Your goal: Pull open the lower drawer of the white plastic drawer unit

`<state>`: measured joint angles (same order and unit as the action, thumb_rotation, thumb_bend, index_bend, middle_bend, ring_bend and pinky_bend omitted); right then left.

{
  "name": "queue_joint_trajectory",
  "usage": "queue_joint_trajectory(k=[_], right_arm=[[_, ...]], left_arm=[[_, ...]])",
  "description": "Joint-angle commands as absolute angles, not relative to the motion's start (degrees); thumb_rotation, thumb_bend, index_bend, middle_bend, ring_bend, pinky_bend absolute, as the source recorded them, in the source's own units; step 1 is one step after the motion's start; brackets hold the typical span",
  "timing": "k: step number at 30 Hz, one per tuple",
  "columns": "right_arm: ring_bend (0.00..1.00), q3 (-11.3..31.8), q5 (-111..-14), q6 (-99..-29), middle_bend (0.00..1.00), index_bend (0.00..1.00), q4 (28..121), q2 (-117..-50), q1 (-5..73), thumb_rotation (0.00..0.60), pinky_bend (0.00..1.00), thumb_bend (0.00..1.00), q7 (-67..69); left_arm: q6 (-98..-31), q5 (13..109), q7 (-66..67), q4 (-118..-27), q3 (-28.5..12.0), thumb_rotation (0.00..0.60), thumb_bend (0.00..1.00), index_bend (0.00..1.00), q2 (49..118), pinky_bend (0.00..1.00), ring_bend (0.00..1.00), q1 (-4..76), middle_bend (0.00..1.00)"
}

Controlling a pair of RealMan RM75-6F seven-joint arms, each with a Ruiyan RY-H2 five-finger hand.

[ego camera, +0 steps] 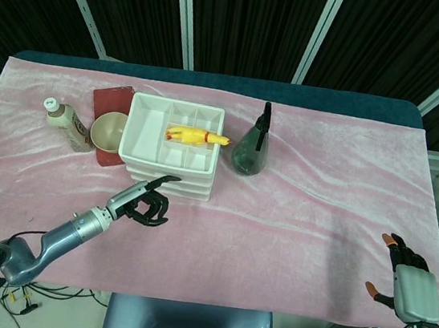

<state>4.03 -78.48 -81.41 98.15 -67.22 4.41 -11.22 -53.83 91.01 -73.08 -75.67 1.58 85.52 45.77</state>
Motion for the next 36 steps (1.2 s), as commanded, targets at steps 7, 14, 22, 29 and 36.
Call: queue_joint_trajectory(k=[7, 14, 22, 29, 36], right_arm=[[0.19, 4.0, -78.5, -81.4, 0.10, 0.15, 98.2, -67.2, 4.4, 0.600, 0.21, 0.10, -11.3], [0.19, 4.0, -78.5, -81.4, 0.10, 0.15, 98.2, -67.2, 4.4, 0.600, 0.21, 0.10, -11.3], [0.19, 3.9, -78.6, -81.4, 0.10, 0.15, 98.2, -67.2, 4.4, 0.600, 0.21, 0.10, -11.4], [0.19, 3.9, -78.5, -81.3, 0.10, 0.15, 98.2, -67.2, 4.4, 0.600, 0.20, 0.10, -11.4], [0.19, 3.9, -78.6, -81.4, 0.11, 0.15, 98.2, -67.2, 4.4, 0.600, 0.21, 0.10, -11.4]], left_arm=[[-54.5, 92.0, -72.3, -76.4, 2.3, 0.600, 0.32, 0.00, 85.1, 0.77, 0.70, 45.6, 0.68], [-54.5, 92.4, -71.1, -77.1, 2.9, 0.600, 0.31, 0.00, 84.8, 0.77, 0.70, 45.6, 0.69], [-55.0, 93.0, -70.4, -77.6, 3.5, 0.600, 0.32, 0.01, 84.5, 0.77, 0.70, 45.5, 0.69], [-55.5, 94.0, -70.2, -77.8, 4.3, 0.600, 0.32, 0.02, 84.2, 0.77, 0.70, 45.5, 0.69], [-56.1, 94.8, -70.1, -78.3, 4.9, 0.600, 0.32, 0.02, 83.9, 0.77, 0.70, 45.5, 0.69]])
